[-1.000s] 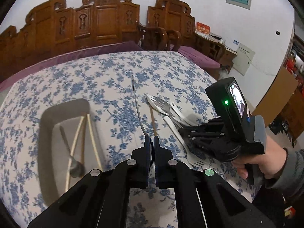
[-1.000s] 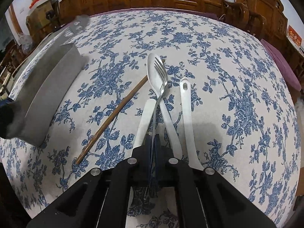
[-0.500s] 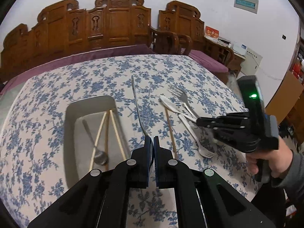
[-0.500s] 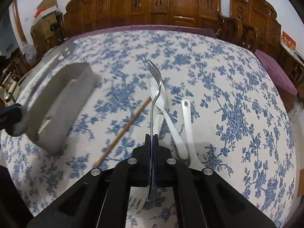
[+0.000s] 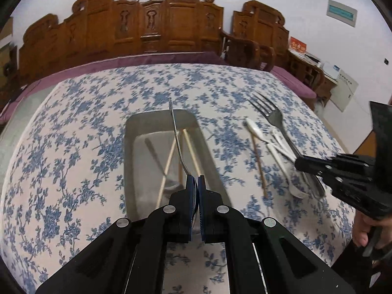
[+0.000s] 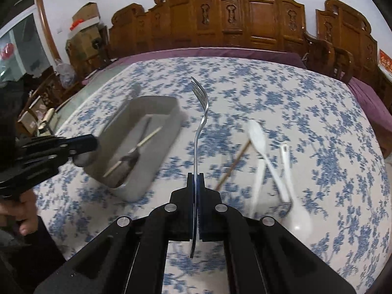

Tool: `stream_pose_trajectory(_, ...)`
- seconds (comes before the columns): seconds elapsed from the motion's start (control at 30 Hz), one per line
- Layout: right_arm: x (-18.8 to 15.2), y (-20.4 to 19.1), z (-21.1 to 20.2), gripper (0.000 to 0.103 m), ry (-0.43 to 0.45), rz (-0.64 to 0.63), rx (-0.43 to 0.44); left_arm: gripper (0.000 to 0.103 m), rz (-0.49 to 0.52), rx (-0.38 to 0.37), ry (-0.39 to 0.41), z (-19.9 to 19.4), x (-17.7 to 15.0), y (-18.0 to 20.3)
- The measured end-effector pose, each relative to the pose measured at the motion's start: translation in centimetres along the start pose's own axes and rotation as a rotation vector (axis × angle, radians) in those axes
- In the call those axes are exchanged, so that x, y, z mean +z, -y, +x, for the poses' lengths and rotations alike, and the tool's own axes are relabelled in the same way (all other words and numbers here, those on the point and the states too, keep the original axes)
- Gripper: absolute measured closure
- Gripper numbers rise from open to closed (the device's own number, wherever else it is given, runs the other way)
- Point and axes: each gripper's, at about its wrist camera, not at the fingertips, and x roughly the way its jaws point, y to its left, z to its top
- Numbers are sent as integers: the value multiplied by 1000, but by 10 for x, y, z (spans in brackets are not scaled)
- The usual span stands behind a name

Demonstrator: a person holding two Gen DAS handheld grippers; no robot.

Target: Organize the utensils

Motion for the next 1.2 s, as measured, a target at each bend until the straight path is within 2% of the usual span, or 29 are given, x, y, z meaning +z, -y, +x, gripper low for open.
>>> stream_pose_trajectory(0.33,5,-31,9,100,-15,-20,37,100,-46,25,-67,31,-4,-22)
stream_pose_trajectory(0.7,14,-47,22,100,-36,-37,43,99,-64,22,-98,48,3,-32)
stream_pose_trajectory(0.97,24,-57,32,100,-41,-34,58,99,-64,28,-61,35,11,-36)
stream_pose_trajectory(1.2,30,-68,45,100,-52,-14,82,99,-80,69,-15,15,20,-53)
